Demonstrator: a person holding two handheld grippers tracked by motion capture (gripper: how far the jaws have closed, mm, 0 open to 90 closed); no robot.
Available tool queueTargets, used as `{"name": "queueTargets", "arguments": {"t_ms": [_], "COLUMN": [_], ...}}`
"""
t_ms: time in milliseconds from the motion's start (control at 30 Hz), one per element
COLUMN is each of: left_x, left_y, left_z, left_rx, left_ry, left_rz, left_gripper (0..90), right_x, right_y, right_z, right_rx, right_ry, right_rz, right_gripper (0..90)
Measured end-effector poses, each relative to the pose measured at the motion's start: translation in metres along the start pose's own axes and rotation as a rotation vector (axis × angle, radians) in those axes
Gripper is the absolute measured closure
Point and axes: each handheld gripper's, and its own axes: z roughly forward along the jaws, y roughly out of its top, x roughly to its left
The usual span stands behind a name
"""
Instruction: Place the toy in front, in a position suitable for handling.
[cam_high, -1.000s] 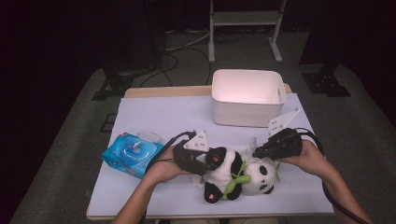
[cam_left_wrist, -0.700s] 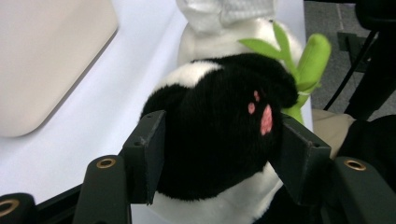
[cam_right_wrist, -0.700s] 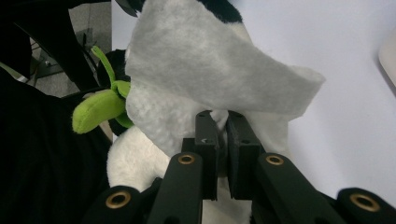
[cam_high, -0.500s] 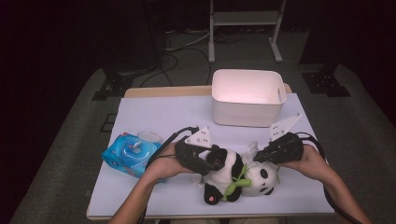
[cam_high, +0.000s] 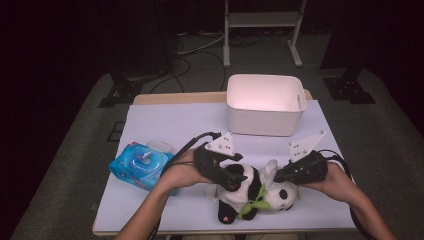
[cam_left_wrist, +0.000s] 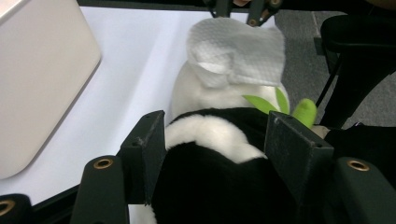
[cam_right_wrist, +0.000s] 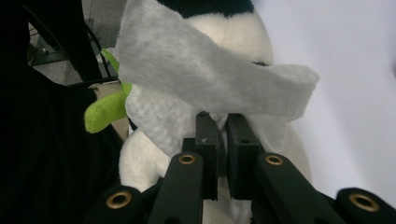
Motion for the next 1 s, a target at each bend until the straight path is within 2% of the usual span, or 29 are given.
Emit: {"name": "queueTargets", "arguments": {"t_ms": [167,300,500,633,733,833,933,1000], "left_x": [0.005,0.006,0.007,0.01,0.01,0.01,0.013,0.016], "left_y": [-0.001,-0.002,-0.005,-0.008,-0.008,-0.011,-0.012,-0.013], "left_z": [0.007,0.016,0.031,0.035,0.037,0.041,0.045,0.048], "left_rx": [0.036,0.092,0.148,0.155,0.161,0.17,0.17,0.167], "left_ry": [-0.02,-0.037,-0.073,-0.114,-0.113,-0.129,-0.147,-0.165], "left_rz": [-0.021,-0.036,-0.052,-0.071,-0.072,-0.08,-0.106,-0.127], "left_gripper": [37.9,36.7,37.1,36.7,36.4,36.5,36.4,38.0], "right_x": [0.005,0.009,0.014,0.017,0.017,0.017,0.017,0.018], "right_y": [0.001,0.001,0.002,0.002,0.002,0.003,0.005,0.006], "right_z": [0.0,0.0,0.001,0.001,0.001,0.002,0.003,0.003], "right_rx": [0.007,0.008,0.017,0.016,0.016,0.019,0.032,0.038], "right_ry": [0.006,0.012,0.016,0.019,0.02,0.023,0.019,0.017], "right_rz": [-0.018,-0.026,-0.042,-0.039,-0.043,-0.048,-0.06,-0.047], "right_gripper": [84.0,84.0,84.0,84.0,83.9,83.8,83.8,83.7]}}
